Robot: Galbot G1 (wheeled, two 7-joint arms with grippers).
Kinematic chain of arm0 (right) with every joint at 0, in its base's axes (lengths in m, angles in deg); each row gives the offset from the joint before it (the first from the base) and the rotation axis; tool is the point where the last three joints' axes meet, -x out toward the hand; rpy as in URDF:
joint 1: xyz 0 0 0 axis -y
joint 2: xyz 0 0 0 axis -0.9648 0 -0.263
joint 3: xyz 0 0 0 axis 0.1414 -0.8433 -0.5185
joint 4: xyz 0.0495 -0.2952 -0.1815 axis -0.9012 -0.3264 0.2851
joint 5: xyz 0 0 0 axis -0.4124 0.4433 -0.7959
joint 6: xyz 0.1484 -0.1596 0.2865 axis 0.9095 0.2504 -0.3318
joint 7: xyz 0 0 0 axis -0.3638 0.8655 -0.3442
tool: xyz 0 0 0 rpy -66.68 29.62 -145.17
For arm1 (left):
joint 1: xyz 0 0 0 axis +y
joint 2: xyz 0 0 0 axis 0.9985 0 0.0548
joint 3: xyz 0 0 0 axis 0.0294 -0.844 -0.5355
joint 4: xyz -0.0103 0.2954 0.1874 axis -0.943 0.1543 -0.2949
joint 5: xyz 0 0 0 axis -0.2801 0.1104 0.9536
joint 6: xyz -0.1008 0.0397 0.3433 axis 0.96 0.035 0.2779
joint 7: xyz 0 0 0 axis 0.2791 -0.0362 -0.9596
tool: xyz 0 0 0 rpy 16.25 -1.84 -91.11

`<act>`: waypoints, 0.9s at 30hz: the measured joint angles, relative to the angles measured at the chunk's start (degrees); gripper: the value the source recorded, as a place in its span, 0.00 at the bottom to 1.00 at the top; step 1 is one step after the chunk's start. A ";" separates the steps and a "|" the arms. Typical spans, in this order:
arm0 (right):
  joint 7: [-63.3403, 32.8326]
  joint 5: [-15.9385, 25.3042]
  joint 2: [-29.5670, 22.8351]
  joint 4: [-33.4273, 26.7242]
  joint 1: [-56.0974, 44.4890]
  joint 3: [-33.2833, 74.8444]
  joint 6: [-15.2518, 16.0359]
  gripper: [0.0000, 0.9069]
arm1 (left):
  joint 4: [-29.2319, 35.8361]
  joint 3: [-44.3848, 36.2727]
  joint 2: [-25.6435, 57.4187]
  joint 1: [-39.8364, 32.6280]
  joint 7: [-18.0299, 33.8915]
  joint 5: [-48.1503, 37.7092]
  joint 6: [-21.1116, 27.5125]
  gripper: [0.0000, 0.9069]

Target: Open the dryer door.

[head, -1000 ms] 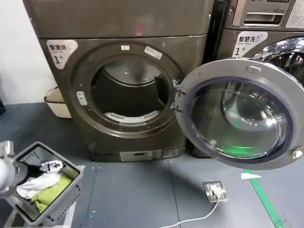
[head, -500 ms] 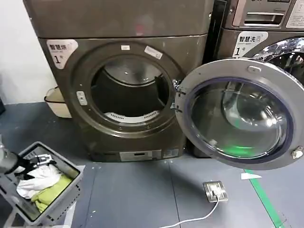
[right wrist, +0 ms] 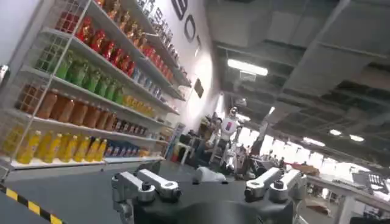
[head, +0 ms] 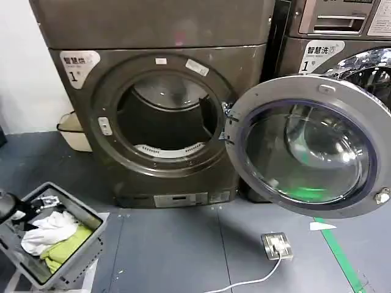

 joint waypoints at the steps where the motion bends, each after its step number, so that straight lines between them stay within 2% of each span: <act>1: -0.08 0.00 -0.03 0.00 -0.01 0.00 0.03 1.00 | -0.22 0.00 0.06 -0.15 0.00 -0.16 0.00 1.00; 8: -0.20 0.18 -0.21 -0.32 0.00 0.27 0.01 1.00 | -1.02 0.00 0.03 -0.33 0.00 -0.34 0.01 1.00; 15: -0.86 2.13 -0.33 -1.11 0.26 1.25 -0.83 1.00 | -1.86 -0.02 -0.10 -0.75 -0.41 -0.31 0.00 1.00; 27: -1.54 2.20 -0.69 -3.12 -0.43 2.79 -1.97 1.00 | -2.49 -0.46 -0.82 -1.00 -1.40 1.31 0.01 1.00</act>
